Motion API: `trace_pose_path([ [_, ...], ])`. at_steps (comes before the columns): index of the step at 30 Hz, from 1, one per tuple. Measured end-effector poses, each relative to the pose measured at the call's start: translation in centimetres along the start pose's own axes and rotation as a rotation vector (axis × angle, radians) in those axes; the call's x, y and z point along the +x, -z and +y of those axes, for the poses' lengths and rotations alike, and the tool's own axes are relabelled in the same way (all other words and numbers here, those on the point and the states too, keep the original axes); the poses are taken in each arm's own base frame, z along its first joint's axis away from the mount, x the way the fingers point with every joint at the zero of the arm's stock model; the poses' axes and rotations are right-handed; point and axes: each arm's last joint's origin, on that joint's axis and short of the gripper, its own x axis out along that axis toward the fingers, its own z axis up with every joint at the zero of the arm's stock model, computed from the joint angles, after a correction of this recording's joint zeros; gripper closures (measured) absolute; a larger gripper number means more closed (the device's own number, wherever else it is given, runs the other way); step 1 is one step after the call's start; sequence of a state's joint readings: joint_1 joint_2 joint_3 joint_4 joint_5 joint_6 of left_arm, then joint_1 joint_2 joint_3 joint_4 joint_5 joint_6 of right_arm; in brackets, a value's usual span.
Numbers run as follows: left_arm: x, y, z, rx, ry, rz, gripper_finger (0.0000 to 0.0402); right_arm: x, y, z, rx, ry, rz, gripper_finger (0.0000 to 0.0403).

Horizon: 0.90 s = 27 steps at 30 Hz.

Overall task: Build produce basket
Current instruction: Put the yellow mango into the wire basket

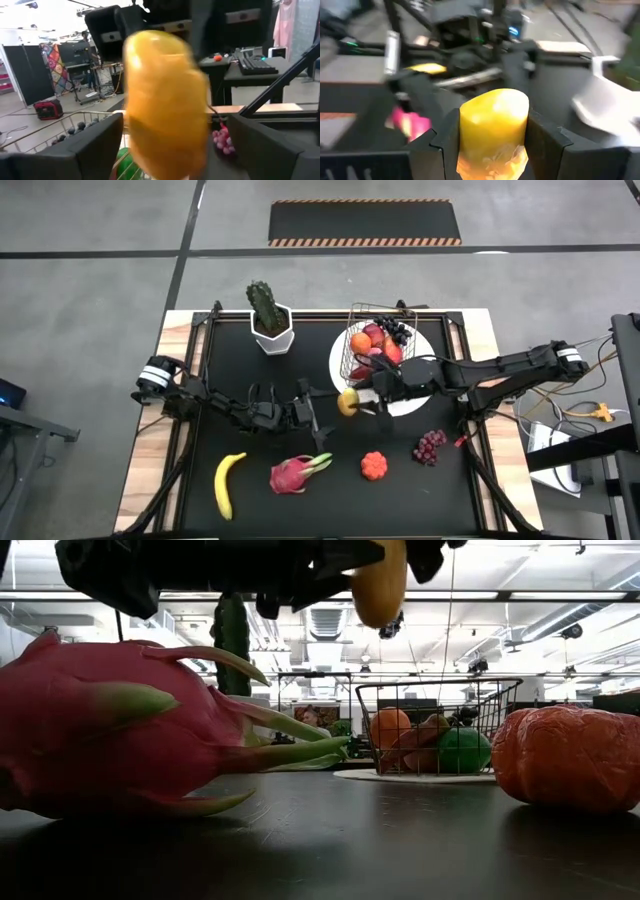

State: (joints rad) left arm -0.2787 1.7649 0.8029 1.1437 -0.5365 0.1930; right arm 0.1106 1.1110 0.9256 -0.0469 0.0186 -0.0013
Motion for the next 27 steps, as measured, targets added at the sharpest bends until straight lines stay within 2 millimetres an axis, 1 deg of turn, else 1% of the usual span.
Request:
trace_pose_path([
  [4,-0.2,0.3,0.1,0.005,0.001,0.009,0.0057,-0.7,-0.4,-1.2,-0.010,0.209,0.085,0.0240],
  [7,-0.2,0.3,0.1,0.006,0.001,0.011,0.0057,-1.0,-0.1,-2.4,-0.034,0.371,0.145,0.0240],
  [10,-0.2,0.3,0.0,0.005,0.002,0.011,0.0057,-1.2,0.3,-4.2,-0.027,0.496,0.164,0.0240],
  [12,-0.2,0.3,0.0,0.004,0.003,0.010,0.0057,-1.3,1.0,-5.6,0.019,0.551,0.170,0.0240],
  [17,-0.3,0.2,-0.2,0.001,0.009,0.010,0.0057,-0.7,3.6,-8.4,0.144,0.657,0.135,0.0240],
  [21,-0.4,0.2,-0.3,-0.001,0.010,0.009,0.0057,-0.1,5.4,-9.9,0.229,0.709,0.085,0.0236],
  [23,-0.4,0.2,-0.3,-0.007,0.011,0.008,0.0057,0.3,5.9,-10.1,0.250,0.715,0.094,0.0220],
  [27,-0.4,0.2,-0.3,-0.026,0.011,0.009,0.0057,1.2,6.6,-10.2,0.258,0.708,0.130,0.0175],
])
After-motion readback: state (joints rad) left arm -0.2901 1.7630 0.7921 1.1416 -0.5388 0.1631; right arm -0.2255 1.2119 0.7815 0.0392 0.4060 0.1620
